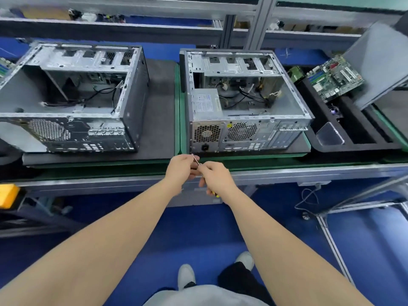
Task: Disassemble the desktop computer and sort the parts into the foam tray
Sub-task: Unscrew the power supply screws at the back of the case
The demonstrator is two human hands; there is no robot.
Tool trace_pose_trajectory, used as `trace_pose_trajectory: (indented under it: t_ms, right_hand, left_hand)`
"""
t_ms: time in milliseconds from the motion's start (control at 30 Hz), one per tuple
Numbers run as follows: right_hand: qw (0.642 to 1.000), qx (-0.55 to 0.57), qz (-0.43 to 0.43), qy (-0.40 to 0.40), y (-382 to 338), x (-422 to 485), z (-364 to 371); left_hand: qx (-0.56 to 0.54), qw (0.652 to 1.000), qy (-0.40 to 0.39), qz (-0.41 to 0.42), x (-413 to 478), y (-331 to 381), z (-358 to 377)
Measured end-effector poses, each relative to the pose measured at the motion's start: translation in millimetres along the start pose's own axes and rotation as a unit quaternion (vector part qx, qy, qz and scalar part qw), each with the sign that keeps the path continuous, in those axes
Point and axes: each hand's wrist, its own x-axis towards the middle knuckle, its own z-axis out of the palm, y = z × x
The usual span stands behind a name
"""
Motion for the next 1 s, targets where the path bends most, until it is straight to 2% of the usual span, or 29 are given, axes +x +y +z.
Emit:
trace_pose_trajectory:
  t_ms: [100, 200, 533, 1000]
  right_hand:
    - [0.996, 0.084, 0.036, 0.017, 13, 0, 10]
    - [0.992, 0.118, 0.041, 0.024, 17, 2, 18]
    - [0.987, 0.147, 0.018, 0.055, 11, 16, 32]
    - [0.986, 0.150, 0.023, 0.062, 12, 20, 31]
  left_hand:
    - [0.005, 0.999, -0.029, 0.015, 5, -7, 6]
    - [-0.027, 0.999, -0.034, 0.004, 9, -5, 7]
    - [-0.073, 0.997, -0.040, 0.002, 21, -1, 1]
    - [-0.052, 0.997, -0.050, 0.009, 24, -1, -3]
